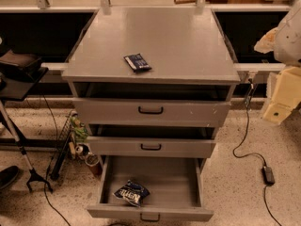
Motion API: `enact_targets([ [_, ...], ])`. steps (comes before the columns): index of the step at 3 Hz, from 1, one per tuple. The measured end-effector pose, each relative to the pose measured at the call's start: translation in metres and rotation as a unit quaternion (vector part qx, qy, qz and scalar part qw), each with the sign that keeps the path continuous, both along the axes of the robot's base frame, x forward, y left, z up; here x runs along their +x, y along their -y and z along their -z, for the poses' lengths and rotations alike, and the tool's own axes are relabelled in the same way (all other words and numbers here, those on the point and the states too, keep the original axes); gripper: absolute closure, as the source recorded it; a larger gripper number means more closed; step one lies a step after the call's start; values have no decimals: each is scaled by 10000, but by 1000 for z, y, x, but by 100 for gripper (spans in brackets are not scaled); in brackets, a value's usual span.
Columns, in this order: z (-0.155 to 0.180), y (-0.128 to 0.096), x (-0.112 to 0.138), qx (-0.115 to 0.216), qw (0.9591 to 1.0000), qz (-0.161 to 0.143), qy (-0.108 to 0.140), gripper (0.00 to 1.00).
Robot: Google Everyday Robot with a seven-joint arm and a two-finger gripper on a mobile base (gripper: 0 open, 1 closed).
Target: Pick blue chip bag from bottom drawer and place on counter
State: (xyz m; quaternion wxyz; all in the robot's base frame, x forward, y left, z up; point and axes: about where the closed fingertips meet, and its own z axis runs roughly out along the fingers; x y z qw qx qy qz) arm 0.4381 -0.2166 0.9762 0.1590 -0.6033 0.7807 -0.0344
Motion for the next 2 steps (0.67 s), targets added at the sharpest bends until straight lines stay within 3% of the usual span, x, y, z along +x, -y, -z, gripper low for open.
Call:
enact_targets([
  [1,0,0,0,0,10000,-1,0,0],
  [2,10,-16,6,-2,9997,-239,24,0],
])
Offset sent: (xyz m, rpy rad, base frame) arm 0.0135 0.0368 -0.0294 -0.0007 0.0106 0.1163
